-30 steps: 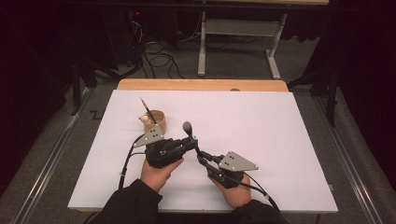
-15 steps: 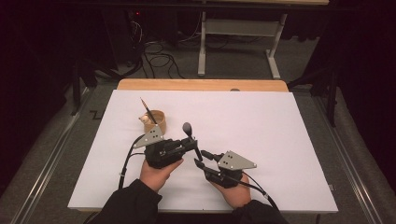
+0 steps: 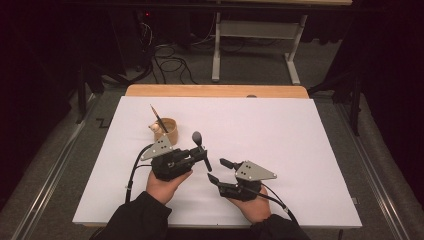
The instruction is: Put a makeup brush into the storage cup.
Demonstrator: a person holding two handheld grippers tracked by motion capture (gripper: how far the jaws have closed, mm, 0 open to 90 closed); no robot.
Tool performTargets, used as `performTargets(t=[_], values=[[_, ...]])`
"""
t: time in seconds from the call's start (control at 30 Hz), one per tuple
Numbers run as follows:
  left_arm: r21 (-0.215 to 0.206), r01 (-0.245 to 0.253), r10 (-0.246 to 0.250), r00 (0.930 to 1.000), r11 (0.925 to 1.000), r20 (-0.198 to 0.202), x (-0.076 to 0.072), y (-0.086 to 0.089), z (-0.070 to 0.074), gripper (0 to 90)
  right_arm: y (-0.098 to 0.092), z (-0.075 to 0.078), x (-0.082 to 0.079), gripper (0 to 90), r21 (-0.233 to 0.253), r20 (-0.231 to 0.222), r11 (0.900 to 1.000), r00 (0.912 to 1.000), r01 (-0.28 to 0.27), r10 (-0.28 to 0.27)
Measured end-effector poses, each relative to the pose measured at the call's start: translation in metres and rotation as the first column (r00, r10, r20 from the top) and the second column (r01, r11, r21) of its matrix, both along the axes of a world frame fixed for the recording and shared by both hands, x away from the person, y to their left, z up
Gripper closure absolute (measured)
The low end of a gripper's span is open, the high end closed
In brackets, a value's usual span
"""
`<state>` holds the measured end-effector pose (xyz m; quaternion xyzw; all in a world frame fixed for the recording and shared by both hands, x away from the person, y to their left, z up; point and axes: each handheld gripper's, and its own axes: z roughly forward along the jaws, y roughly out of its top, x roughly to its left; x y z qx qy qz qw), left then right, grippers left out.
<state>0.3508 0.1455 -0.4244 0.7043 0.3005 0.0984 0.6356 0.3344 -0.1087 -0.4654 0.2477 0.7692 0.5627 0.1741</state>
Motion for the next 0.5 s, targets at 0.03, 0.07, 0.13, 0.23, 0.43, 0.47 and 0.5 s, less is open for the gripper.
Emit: performTargets(t=[0.03, 0.07, 0.13, 0.23, 0.43, 0.47, 0.5], values=[[0.004, -0.004, 0.004, 1.0, 1.0, 0.003, 0.0, 0.001, 0.0, 77.9, -0.001, 0.0, 0.0, 34.8, 0.003, -0.001, 1.0, 1.0, 0.0, 0.0], [0.007, -0.006, 0.006, 1.0, 1.0, 0.004, 0.0, 0.001, 0.0, 77.9, -0.002, 0.001, 0.001, 32.9, 0.004, -0.005, 1.0, 1.0, 0.001, -0.001], [0.02, -0.017, 0.017, 0.9998, 0.9996, 0.006, 0.0, 0.002, 0.0, 77.9, -0.003, 0.001, 0.002, 31.7, 0.008, -0.015, 1.0, 0.9999, 0.001, -0.001], [0.031, -0.03, 0.03, 0.9995, 0.9991, 0.009, 0.001, 0.004, 0.0, 77.9, -0.006, 0.002, 0.002, 29.8, 0.013, -0.019, 1.0, 0.9998, 0.008, -0.007], [0.048, -0.049, 0.049, 0.9987, 0.9976, 0.01, 0.002, 0.008, 0.0, 77.9, -0.014, 0.005, 0.004, 24.8, 0.033, -0.018, 0.999, 0.9995, 0.027, -0.026], [0.048, -0.052, 0.052, 0.9986, 0.9975, 0.008, 0.002, 0.008, 0.0, 77.9, -0.017, 0.006, 0.005, 23.9, 0.037, -0.016, 0.999, 0.9993, 0.034, -0.034], [0.05, -0.056, 0.055, 0.9984, 0.9972, 0.007, 0.002, 0.009, 0.001, 77.9, -0.018, 0.007, 0.005, 23.4, 0.039, -0.016, 0.999, 0.9992, 0.037, -0.037]])
